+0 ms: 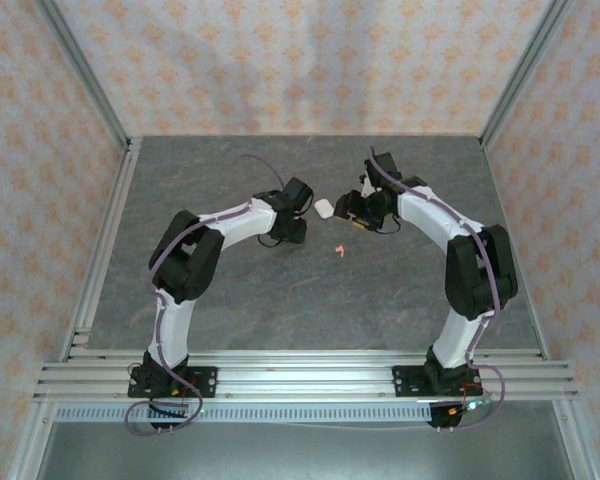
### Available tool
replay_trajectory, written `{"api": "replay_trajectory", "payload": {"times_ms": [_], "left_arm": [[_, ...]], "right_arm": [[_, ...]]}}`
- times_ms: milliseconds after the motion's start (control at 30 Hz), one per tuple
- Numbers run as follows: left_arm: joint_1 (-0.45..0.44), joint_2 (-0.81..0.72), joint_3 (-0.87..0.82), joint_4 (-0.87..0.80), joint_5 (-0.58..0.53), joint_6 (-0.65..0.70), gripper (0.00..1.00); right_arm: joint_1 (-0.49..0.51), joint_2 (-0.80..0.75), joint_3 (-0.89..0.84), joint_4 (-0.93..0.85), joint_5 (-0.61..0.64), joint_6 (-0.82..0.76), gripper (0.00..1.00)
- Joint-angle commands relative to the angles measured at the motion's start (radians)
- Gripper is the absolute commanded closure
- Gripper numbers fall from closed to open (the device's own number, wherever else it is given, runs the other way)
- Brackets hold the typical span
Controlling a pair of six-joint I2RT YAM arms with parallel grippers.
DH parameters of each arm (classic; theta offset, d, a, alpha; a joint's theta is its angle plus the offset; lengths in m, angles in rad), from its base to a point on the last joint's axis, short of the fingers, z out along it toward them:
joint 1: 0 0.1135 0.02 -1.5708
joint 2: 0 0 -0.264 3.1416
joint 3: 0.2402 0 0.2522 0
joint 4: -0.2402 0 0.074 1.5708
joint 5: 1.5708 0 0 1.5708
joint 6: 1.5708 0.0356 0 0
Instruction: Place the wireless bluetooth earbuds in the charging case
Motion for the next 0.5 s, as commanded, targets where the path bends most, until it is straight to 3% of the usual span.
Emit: {"api": "replay_trajectory", "payload": {"times_ms": [0, 300, 467], "left_arm": [[-0.006, -0.080, -0.090, 0.091, 0.074, 0.097, 0.71], [-0.006, -0.391, -0.314, 0.211, 0.256, 0.286, 0.73], [-0.005, -0.555, -0.390, 0.198, 0.320, 0.356, 0.75]], "right_arm": [[-0.005, -0.059, -0.034, 0.050, -0.040, 0.047, 0.44], [0.003, -0.164, -0.157, 0.228, -0.177, 0.206, 0.44], [0.043, -0.255, -0.210, 0.264, -0.222, 0.250, 0.43]]}}
